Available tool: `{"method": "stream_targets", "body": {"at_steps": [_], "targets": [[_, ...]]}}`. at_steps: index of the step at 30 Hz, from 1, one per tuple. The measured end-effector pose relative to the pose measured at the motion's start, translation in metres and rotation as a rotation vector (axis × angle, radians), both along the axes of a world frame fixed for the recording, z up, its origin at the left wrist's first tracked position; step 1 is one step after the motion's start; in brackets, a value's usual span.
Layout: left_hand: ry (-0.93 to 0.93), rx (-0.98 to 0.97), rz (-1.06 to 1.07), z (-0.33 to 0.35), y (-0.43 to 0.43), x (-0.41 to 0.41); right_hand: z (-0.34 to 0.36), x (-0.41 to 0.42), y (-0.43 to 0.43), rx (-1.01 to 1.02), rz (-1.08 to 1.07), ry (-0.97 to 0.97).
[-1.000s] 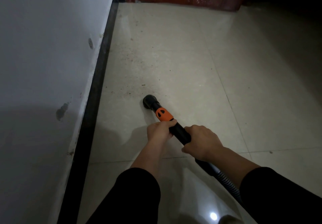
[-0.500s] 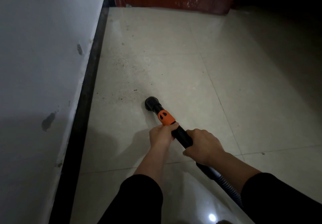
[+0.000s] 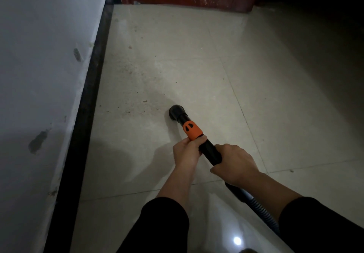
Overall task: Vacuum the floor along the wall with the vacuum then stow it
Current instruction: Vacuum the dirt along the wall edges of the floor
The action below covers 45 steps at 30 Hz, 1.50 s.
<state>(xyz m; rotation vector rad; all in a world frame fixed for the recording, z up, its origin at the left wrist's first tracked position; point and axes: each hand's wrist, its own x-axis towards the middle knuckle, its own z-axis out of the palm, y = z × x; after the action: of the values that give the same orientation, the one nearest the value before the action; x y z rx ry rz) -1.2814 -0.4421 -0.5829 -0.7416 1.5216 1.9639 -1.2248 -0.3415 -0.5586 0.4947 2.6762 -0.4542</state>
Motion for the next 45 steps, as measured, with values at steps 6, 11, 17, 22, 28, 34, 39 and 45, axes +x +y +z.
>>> {"method": "stream_targets", "body": {"at_steps": [6,11,17,22,28,34,39,45], "targets": [[-0.046,-0.034,-0.017,0.005,-0.003,0.002,0.009,0.004,0.005,-0.125,-0.032,-0.041],[-0.102,-0.112,-0.066,0.003,-0.016,0.001,0.017,0.006,0.003,-0.183,0.028,-0.086],[-0.121,-0.125,-0.089,0.001,-0.039,-0.002,0.019,0.004,-0.012,-0.189,0.096,-0.107],[-0.167,-0.090,-0.126,0.004,-0.057,-0.005,0.018,0.001,-0.024,-0.199,0.133,-0.112],[-0.182,-0.081,-0.133,0.009,-0.069,-0.009,0.018,-0.004,-0.038,-0.162,0.191,-0.119],[-0.127,-0.054,-0.035,0.006,-0.059,-0.014,0.020,-0.015,-0.039,-0.104,0.172,-0.103],[-0.095,-0.001,-0.016,0.004,-0.043,-0.023,0.022,-0.034,-0.022,-0.129,0.126,-0.125],[-0.062,0.030,-0.006,0.006,-0.014,-0.039,0.029,-0.066,0.013,-0.166,0.130,-0.149]]}}
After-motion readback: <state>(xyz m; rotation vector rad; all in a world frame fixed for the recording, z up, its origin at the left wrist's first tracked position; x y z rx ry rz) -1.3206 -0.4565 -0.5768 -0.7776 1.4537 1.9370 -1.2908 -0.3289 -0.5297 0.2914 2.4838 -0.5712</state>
